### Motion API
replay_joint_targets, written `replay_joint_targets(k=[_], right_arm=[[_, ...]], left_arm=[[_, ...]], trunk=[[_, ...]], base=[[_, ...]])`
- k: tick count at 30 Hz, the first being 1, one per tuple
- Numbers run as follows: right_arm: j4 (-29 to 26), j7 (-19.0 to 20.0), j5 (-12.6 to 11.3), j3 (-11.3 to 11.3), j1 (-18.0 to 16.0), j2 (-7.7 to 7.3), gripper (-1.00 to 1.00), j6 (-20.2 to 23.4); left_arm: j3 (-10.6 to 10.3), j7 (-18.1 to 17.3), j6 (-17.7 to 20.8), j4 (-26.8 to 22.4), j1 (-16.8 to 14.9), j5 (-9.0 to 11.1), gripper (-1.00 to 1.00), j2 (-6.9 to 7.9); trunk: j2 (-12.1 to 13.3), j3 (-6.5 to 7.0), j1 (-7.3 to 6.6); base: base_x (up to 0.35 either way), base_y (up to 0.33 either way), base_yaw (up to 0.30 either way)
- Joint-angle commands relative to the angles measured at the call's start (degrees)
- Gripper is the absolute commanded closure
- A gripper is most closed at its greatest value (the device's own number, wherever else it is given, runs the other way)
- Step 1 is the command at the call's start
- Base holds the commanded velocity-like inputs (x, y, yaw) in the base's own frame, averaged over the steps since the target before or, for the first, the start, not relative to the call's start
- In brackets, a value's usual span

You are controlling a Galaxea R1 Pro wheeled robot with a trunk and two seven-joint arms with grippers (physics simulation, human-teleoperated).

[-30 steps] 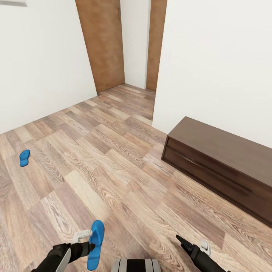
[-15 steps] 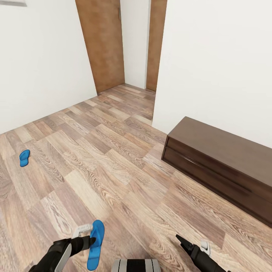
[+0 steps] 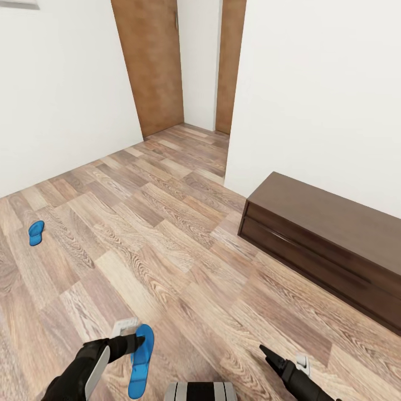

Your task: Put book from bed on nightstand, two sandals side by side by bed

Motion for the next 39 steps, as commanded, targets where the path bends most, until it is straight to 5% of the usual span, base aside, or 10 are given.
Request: replay_joint_targets(k=[1,13,20,32,39], right_arm=[[-0.1,0.2,-0.4,0.0,0.0,-0.03,-1.00,0.5],[-3.6,2.0,-0.5,-0.1,0.1,-1.32,-1.00,0.6],[-4.1,7.2,-0.4,-0.3,0.2,-1.58,-1.00,0.3],[-3.7,12.9,0.3,-7.8,0.3,-1.91,-1.00,0.3],[-3.6,13.7,0.4,-8.4,0.3,-1.94,-1.00,0.3]], left_arm=[[0.1,-0.1,0.4,-0.1,-0.2,0.4,-1.00,-0.02],[0.1,0.0,1.2,-0.2,-1.5,0.3,-1.00,-0.04],[0.1,-0.1,1.4,-0.2,-1.6,0.2,-1.00,-0.13],[0.0,0.0,1.7,-0.3,-1.7,-0.1,-1.00,-0.13],[0.0,0.0,1.7,-0.5,-1.7,-0.2,-1.00,0.11]], trunk=[[0.0,-0.04,-0.01],[0.0,-0.04,-0.01],[0.0,-0.04,-0.01],[-0.1,-1.15,0.12],[-0.2,-2.70,0.30]], base=[[0.000,0.000,0.000],[0.000,0.000,0.000],[0.000,0.000,0.000],[0.000,0.000,0.000],[0.000,0.000,0.000]])
